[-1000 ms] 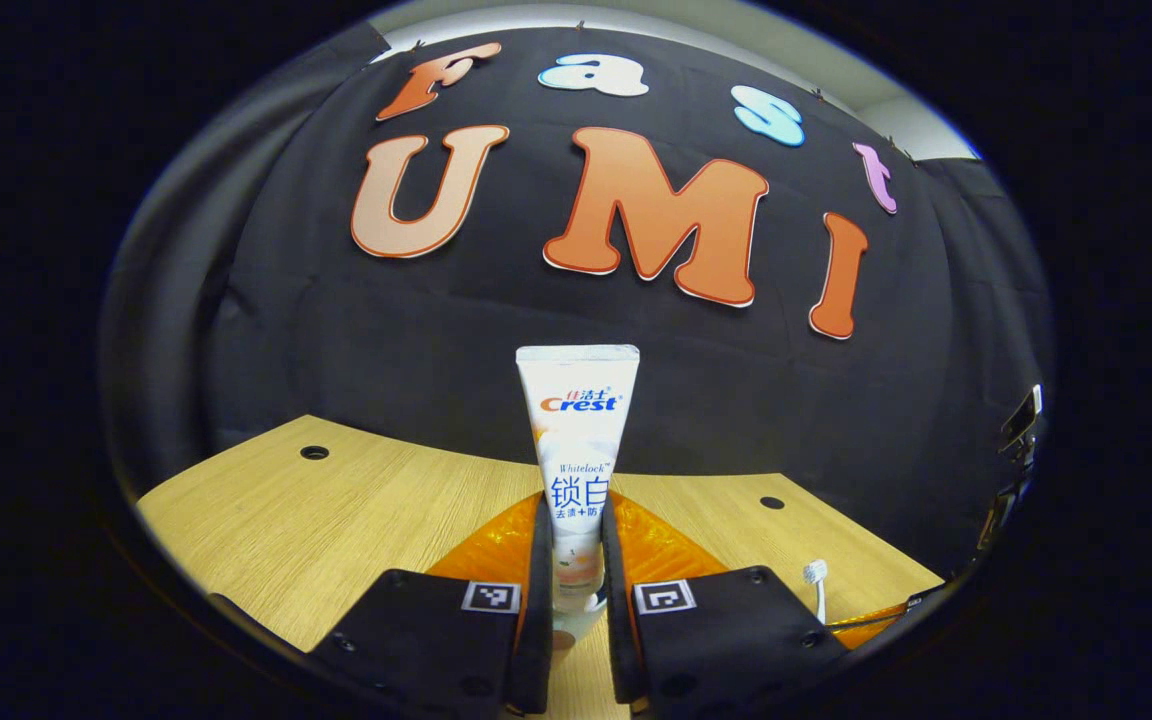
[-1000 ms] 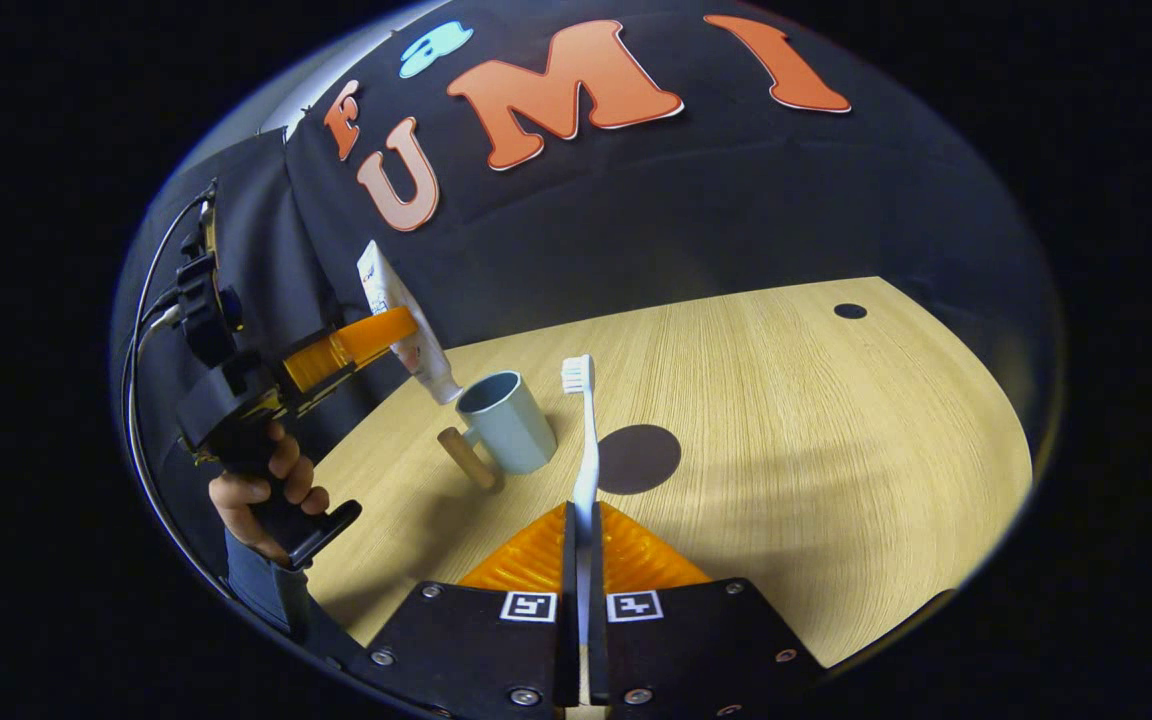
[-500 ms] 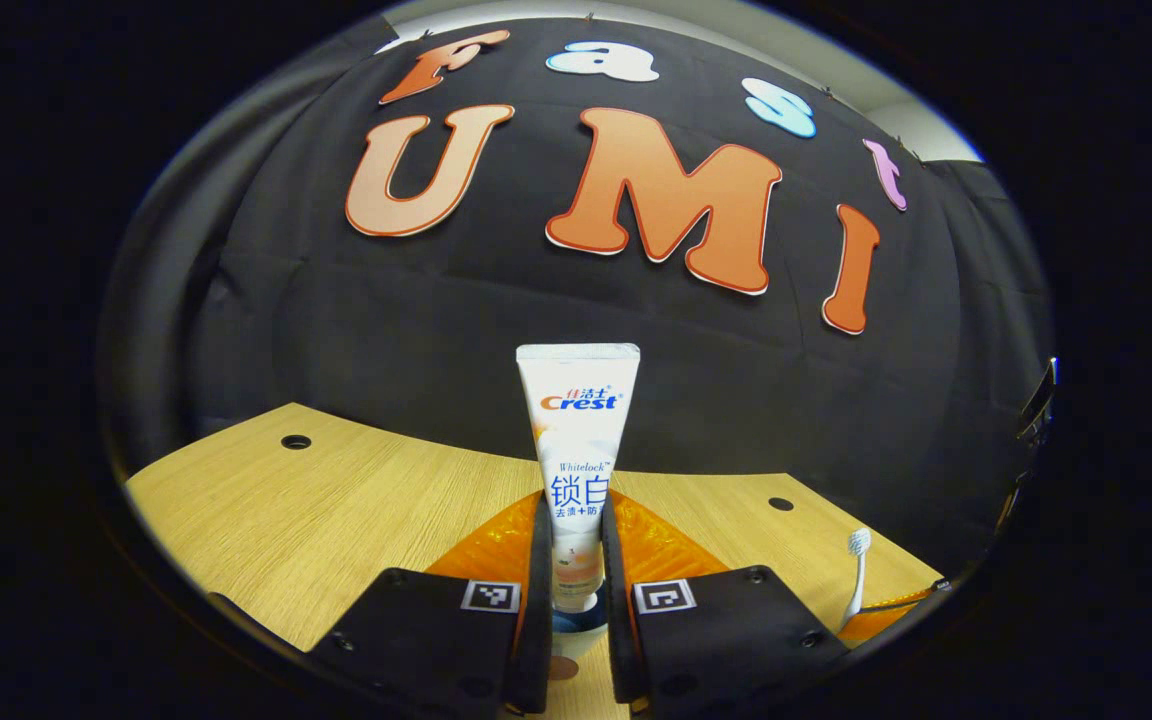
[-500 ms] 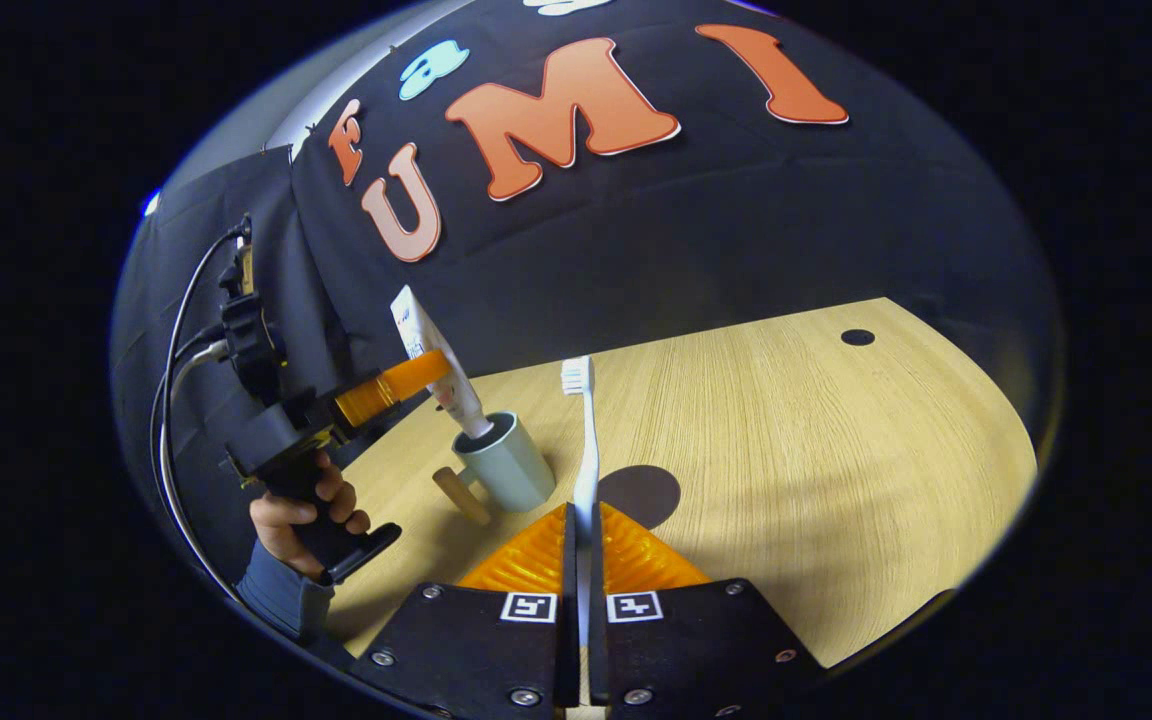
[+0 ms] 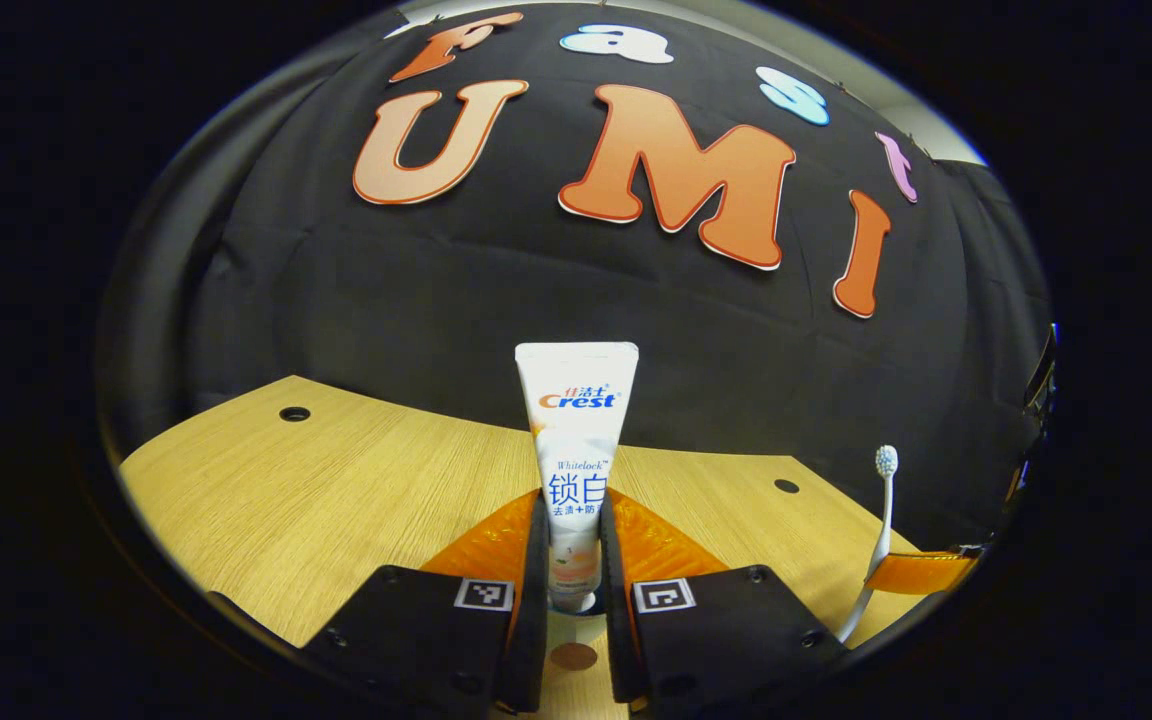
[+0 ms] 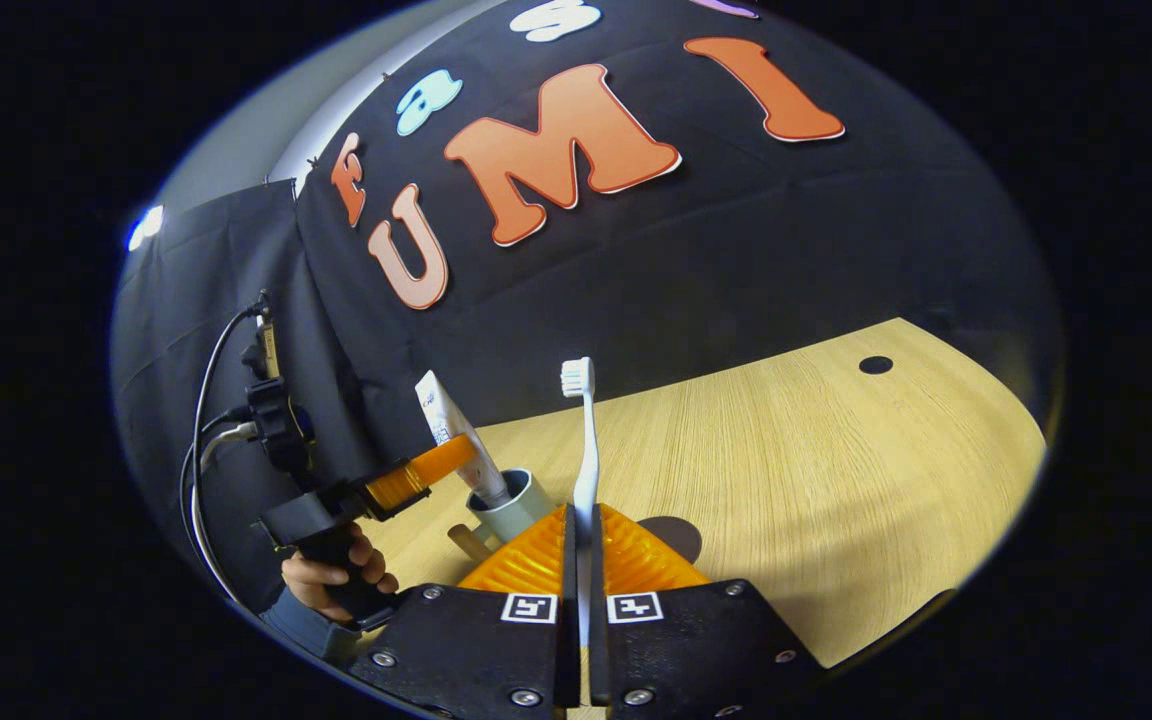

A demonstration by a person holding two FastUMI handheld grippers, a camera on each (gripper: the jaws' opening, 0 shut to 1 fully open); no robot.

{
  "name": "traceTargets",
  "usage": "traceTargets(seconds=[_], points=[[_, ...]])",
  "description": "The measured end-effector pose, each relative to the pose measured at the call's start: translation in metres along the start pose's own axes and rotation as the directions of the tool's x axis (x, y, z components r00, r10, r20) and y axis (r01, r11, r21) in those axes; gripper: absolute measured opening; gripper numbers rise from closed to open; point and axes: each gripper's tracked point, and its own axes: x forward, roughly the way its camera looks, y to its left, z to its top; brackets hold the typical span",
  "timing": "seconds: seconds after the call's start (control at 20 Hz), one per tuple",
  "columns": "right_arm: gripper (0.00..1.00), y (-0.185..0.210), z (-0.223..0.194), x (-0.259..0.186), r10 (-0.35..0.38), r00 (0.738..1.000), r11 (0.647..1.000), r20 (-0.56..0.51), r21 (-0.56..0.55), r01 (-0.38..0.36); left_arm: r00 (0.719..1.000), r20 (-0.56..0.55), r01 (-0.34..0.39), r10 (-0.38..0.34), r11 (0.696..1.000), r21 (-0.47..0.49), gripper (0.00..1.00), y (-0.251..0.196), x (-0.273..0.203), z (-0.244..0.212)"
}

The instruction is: Put the toothbrush and toothpaste on the desktop into the cup, then pick up the cup and place it on the coaster on the desktop.

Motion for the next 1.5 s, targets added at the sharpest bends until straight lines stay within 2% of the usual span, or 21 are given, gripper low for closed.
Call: traceTargets(seconds=[0.25, 0.5, 0.55, 0.6, 0.65, 0.75, 0.8, 0.85, 0.9, 0.95, 1.1, 1.15, 1.2, 1.25, 1.35, 1.45, 1.5], points=[[0.04, 0.016, 0.01, 0.014, 0.033, 0.998, 0.999, 0.054, 0.036, -0.035, 0.998, -0.055, 0.001, -0.001, 1.0, -0.015, 0.32, -0.002, -0.001, -0.016], [0.04, 0.025, 0.037, 0.025, 0.052, 0.984, 0.995, 0.171, 0.075, -0.065, 0.998, -0.055, 0.009, -0.008, 1.0, 0.01, 0.35, -0.001, -0.003, -0.017], [0.04, 0.026, 0.041, 0.026, 0.058, 0.981, 0.993, 0.186, 0.086, -0.076, 0.999, -0.034, 0.01, -0.009, 1.0, 0.017, 0.35, 0.0, -0.004, -0.012], [0.04, 0.025, 0.044, 0.028, 0.059, 0.978, 0.992, 0.198, 0.093, -0.079, 1.0, -0.008, 0.004, -0.004, 1.0, 0.028, 0.29, -0.001, -0.007, -0.006], [0.04, 0.026, 0.046, 0.03, 0.058, 0.977, 0.992, 0.207, 0.095, -0.079, 1.0, 0.014, 0.006, -0.006, 0.999, 0.036, 0.32, -0.002, -0.008, 0.0], [0.04, 0.028, 0.048, 0.034, 0.061, 0.974, 0.992, 0.219, 0.093, -0.083, 1.0, 0.031, 0.004, -0.005, 0.999, 0.05, 0.33, 0.0, -0.011, 0.004], [0.04, 0.031, 0.05, 0.035, 0.066, 0.972, 0.992, 0.226, 0.093, -0.089, 1.0, 0.031, 0.005, -0.007, 0.999, 0.049, 0.39, 0.003, -0.012, 0.0], [0.04, 0.036, 0.053, 0.039, 0.078, 0.968, 0.99, 0.238, 0.094, -0.103, 0.999, 0.031, 0.01, -0.012, 0.999, 0.044, 0.35, 0.004, -0.014, 0.0], [0.04, 0.045, 0.058, 0.039, 0.104, 0.96, 0.987, 0.26, 0.091, -0.132, 0.999, 0.032, 0.02, -0.021, 0.999, 0.038, 0.43, 0.006, -0.021, -0.008], [0.04, 0.054, 0.063, 0.04, 0.132, 0.947, 0.984, 0.292, 0.075, -0.16, 0.999, 0.029, 0.032, -0.033, 0.999, 0.038, 0.41, 0.006, -0.024, -0.012], [0.04, 0.064, 0.067, 0.05, 0.149, 0.936, 0.985, 0.318, 0.04, -0.17, 0.999, 0.024, 0.025, -0.026, 0.999, 0.047, 0.5, 0.016, -0.028, -0.018], [0.04, 0.068, 0.069, 0.052, 0.156, 0.933, 0.983, 0.325, 0.039, -0.179, 0.999, 0.025, 0.033, -0.034, 0.998, 0.046, 0.5, 0.019, -0.029, -0.018], [0.04, 0.073, 0.072, 0.055, 0.167, 0.925, 0.982, 0.34, 0.031, -0.188, 0.999, 0.025, 0.044, -0.046, 0.998, 0.049, 0.55, 0.02, -0.03, -0.019], [0.04, 0.078, 0.078, 0.056, 0.176, 0.913, 0.98, 0.368, 0.018, -0.196, 0.998, 0.027, 0.064, -0.065, 0.997, 0.054, 0.54, 0.021, -0.034, -0.021], [0.04, 0.084, 0.083, 0.06, 0.189, 0.892, 0.98, 0.41, -0.016, -0.2, 0.998, 0.033, 0.058, -0.061, 0.996, 0.063, 0.71, 0.031, -0.041, -0.024], [0.04, 0.089, 0.082, 0.069, 0.191, 0.889, 0.98, 0.417, -0.032, -0.195, 0.998, 0.035, 0.046, -0.048, 0.997, 0.058, 0.81, 0.04, -0.045, -0.026], [0.04, 0.092, 0.082, 0.072, 0.196, 0.885, 0.979, 0.422, -0.033, -0.2, 0.998, 0.037, 0.04, -0.042, 0.998, 0.056, 0.88, 0.043, -0.049, -0.026]])
